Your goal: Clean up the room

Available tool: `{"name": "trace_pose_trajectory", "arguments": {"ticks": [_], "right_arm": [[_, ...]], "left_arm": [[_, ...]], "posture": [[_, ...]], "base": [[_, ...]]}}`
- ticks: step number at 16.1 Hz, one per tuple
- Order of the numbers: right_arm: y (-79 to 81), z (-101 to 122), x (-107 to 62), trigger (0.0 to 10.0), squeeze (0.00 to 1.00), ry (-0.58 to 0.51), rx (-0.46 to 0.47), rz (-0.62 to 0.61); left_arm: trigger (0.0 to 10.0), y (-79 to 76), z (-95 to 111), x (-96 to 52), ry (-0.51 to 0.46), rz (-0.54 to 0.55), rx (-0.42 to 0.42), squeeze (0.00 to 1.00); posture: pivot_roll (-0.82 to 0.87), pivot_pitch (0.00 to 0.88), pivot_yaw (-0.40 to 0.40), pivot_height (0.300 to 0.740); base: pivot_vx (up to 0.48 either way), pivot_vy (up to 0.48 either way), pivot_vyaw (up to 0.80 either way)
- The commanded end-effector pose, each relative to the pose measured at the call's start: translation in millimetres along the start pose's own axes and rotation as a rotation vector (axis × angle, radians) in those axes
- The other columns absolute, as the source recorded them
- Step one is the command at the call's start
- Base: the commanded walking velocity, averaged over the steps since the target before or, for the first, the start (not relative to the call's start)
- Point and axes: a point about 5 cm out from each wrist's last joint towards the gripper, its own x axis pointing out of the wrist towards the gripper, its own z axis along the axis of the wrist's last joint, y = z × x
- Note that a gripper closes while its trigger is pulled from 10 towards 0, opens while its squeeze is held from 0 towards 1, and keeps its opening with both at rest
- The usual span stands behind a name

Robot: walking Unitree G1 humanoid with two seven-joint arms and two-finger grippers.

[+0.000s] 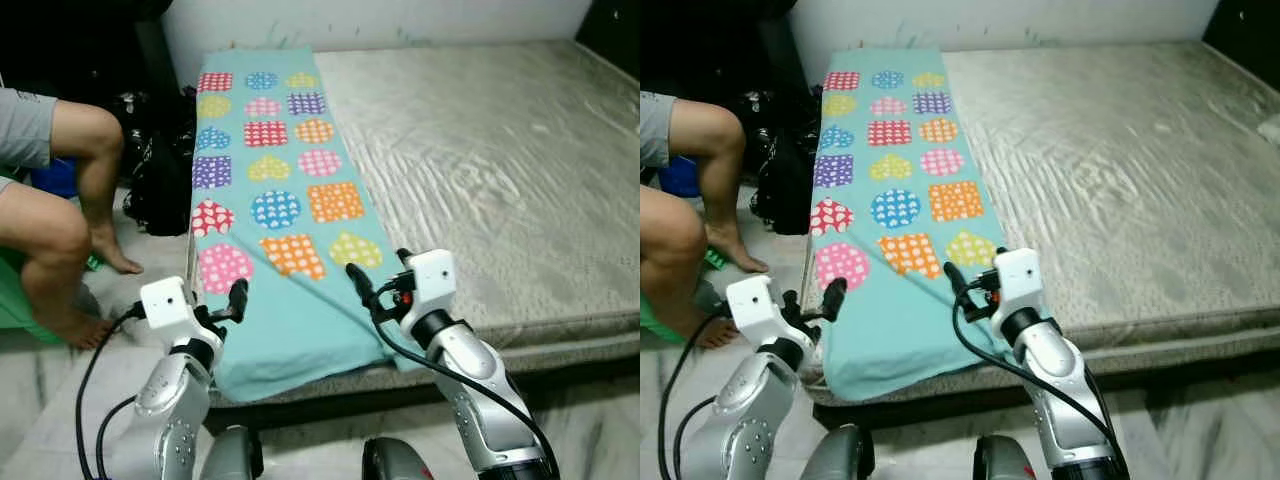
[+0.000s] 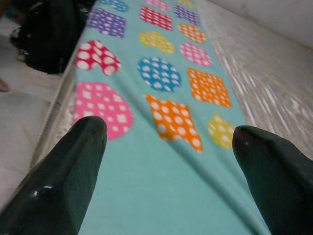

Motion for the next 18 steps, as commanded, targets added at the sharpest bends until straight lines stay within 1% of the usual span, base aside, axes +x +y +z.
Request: {"name": "trace_pose_trajectory", "arguments": {"ticks": [1, 5, 6, 9, 11, 13, 18], "right_arm": [[7.1, 2.3, 3.0, 10.0, 0.0, -0.011, 0.008, 0.027], [6.3, 0.8, 2.8, 10.0, 0.0, -0.012, 0.017, 0.027], [7.5, 1.7, 3.0, 10.0, 0.0, -0.018, 0.002, 0.037], [11.5, 1.1, 2.3, 10.0, 0.0, -0.014, -0.029, 0.064], [10.2, 1.1, 2.4, 10.0, 0.0, -0.017, -0.023, 0.056], [6.3, -0.1, 3.6, 10.0, 0.0, -0.007, 0.01, 0.026], [6.8, -1.1, 3.5, 10.0, 0.0, -0.007, 0.013, 0.025]], "left_arm": [[10.0, 5.4, 1.1, -1.7, -0.004, 0.014, 0.005, 0.0], [10.0, 6.8, 0.4, -1.3, 0.002, 0.033, -0.007, 0.0], [10.0, 6.6, 0.4, -1.3, 0.002, 0.032, -0.007, 0.0], [10.0, 6.2, -0.4, -1.1, 0.006, 0.034, -0.014, 0.0], [10.0, 6.1, -0.7, -1.4, 0.007, 0.035, -0.015, 0.0], [10.0, 6.0, -1.0, -1.5, 0.009, 0.034, -0.015, 0.0], [10.0, 6.9, -1.9, -2.1, 0.015, 0.033, -0.014, 0.0]], "posture": [[-0.1, 0.102, -0.001, 0.64], [-0.1, 0.102, -0.003, 0.64], [-0.1, 0.102, -0.003, 0.64], [-0.1, 0.099, -0.008, 0.64], [-0.1, 0.098, -0.007, 0.64], [-0.1, 0.095, -0.005, 0.64], [-0.1, 0.092, -0.005, 0.64]], "base": [[0.259, 0.0, 0.0], [0.0, 0.0, 0.0], [0.0, 0.0, 0.0], [0.0, 0.0, 0.76], [0.0, 0.0, 0.8], [0.0, 0.0, 0.0], [0.0, 0.0, 0.0]]}}
